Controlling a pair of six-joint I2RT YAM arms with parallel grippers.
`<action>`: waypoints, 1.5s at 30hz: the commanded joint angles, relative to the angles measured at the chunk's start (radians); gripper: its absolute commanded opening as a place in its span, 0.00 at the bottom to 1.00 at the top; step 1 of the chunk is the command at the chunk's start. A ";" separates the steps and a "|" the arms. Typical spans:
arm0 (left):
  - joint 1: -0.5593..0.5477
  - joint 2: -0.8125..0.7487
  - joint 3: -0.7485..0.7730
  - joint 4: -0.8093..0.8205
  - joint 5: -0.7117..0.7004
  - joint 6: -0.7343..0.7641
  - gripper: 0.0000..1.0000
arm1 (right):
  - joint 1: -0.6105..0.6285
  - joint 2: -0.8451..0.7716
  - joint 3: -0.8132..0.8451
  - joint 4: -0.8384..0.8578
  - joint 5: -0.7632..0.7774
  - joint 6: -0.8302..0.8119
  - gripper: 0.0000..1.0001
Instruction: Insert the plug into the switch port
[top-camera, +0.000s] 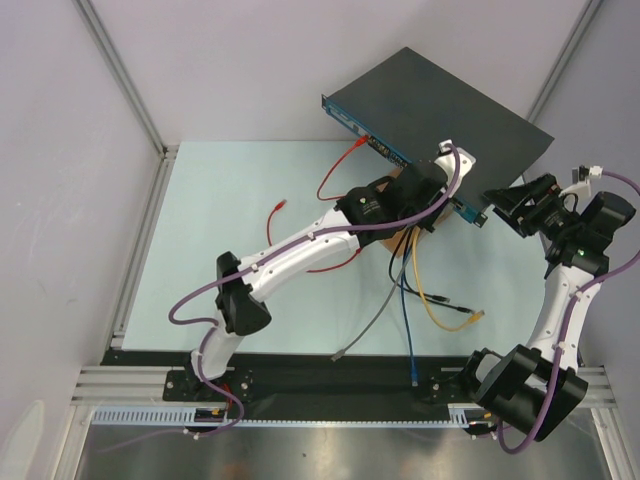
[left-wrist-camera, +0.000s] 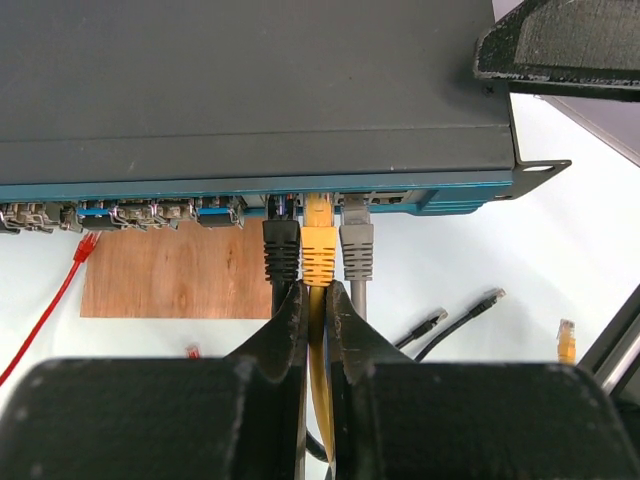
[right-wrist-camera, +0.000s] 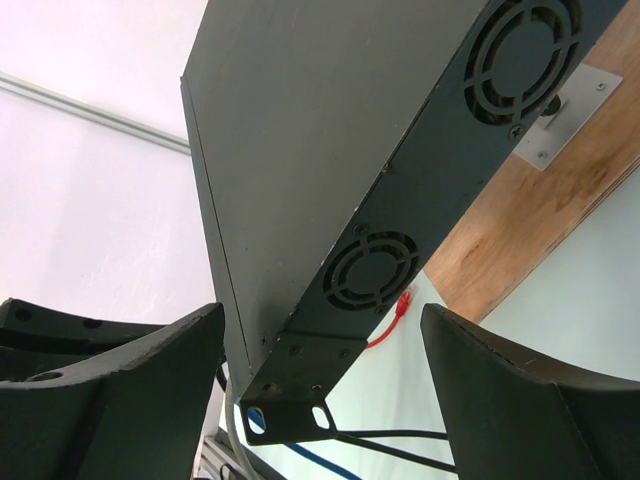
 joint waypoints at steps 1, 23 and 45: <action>0.024 0.018 0.065 0.060 0.005 -0.008 0.00 | 0.009 0.000 0.007 0.029 -0.009 -0.011 0.86; 0.044 0.005 0.001 0.204 0.065 -0.044 0.00 | 0.083 0.085 -0.228 0.633 -0.035 0.424 0.47; 0.076 0.057 0.048 0.457 0.086 0.015 0.00 | 0.196 0.045 -0.219 0.537 0.010 0.337 0.00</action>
